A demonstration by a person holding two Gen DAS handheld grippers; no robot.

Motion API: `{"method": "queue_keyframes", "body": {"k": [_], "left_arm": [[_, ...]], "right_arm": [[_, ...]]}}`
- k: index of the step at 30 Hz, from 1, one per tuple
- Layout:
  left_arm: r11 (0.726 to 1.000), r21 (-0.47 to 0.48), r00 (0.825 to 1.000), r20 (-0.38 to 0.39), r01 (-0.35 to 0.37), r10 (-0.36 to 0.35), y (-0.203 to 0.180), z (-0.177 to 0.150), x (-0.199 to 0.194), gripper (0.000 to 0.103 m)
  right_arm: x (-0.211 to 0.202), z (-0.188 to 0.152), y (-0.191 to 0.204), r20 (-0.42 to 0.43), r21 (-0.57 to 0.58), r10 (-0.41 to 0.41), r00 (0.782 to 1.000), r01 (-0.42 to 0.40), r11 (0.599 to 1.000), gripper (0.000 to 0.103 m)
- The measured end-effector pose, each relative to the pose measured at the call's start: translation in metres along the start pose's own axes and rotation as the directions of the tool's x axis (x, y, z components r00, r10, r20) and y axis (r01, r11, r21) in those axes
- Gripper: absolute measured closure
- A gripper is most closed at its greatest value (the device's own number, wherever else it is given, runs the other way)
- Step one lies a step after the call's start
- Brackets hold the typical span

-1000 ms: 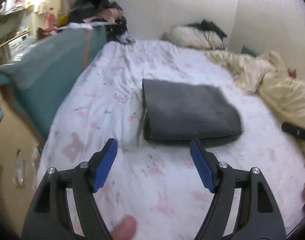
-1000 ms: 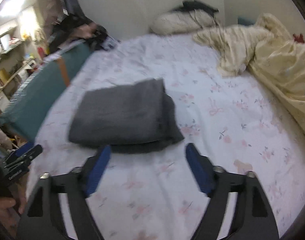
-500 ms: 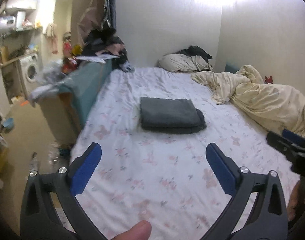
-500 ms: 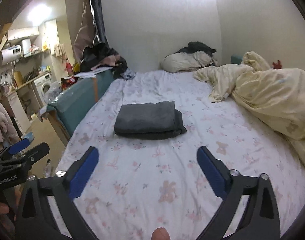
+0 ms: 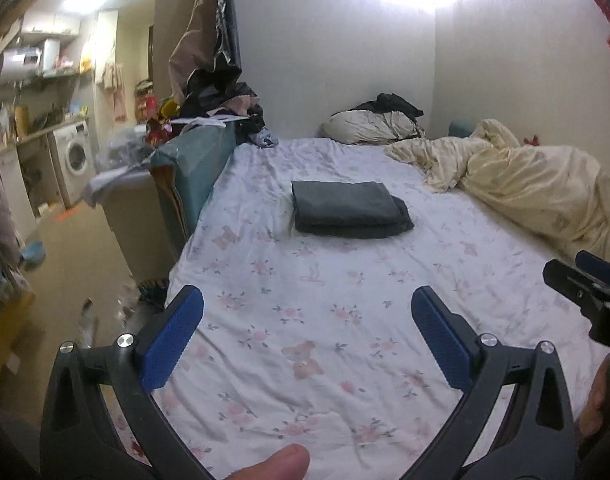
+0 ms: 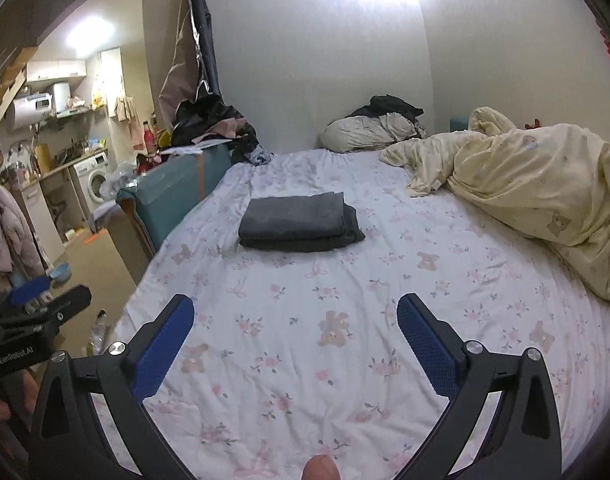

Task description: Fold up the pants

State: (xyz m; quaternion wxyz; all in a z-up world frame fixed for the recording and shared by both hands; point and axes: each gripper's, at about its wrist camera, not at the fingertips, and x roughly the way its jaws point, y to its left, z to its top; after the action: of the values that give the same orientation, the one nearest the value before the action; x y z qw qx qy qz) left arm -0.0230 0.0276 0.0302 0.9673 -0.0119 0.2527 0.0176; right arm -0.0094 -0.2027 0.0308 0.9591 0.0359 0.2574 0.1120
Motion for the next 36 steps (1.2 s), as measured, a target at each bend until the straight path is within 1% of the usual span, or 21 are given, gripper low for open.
{"method": "queue_keyframes", "body": {"k": [2, 6, 8, 14, 20, 23, 36], "left_arm": [[1.000, -0.007, 1.000, 0.011, 0.017, -0.017, -0.003, 0.000, 0.003, 0.001], [0.999, -0.011, 0.999, 0.015, 0.047, -0.047, -0.009, -0.002, 0.010, 0.000], [0.998, -0.017, 0.998, 0.000, 0.058, -0.058, -0.011, -0.004, 0.014, 0.000], [0.998, -0.044, 0.998, -0.053, 0.036, -0.038, -0.009, -0.007, 0.025, 0.001], [0.999, -0.041, 0.999, -0.040, 0.027, -0.029, -0.008, -0.009, 0.022, 0.000], [0.998, -0.049, 0.998, -0.050, 0.035, -0.038, -0.009, -0.008, 0.022, 0.001], [0.998, -0.067, 0.999, -0.051, 0.014, -0.018, -0.006, -0.008, 0.022, 0.001]], "right_arm": [[0.008, -0.002, 0.002, -0.010, -0.003, 0.007, 1.000, -0.007, 1.000, 0.000], [0.018, -0.005, 0.008, -0.006, -0.029, -0.007, 1.000, 0.007, 1.000, 0.000], [0.023, -0.006, 0.009, -0.012, -0.022, -0.007, 1.000, 0.007, 1.000, 0.000], [0.034, -0.010, 0.011, -0.040, -0.018, -0.017, 0.999, 0.016, 1.000, 0.000], [0.035, -0.011, 0.016, -0.039, -0.024, -0.018, 0.999, 0.017, 1.000, 0.000], [0.034, -0.011, 0.016, -0.038, -0.023, -0.018, 0.999, 0.018, 1.000, 0.000], [0.028, -0.015, 0.018, -0.041, -0.012, -0.035, 0.999, 0.035, 0.999, 0.000]]}}
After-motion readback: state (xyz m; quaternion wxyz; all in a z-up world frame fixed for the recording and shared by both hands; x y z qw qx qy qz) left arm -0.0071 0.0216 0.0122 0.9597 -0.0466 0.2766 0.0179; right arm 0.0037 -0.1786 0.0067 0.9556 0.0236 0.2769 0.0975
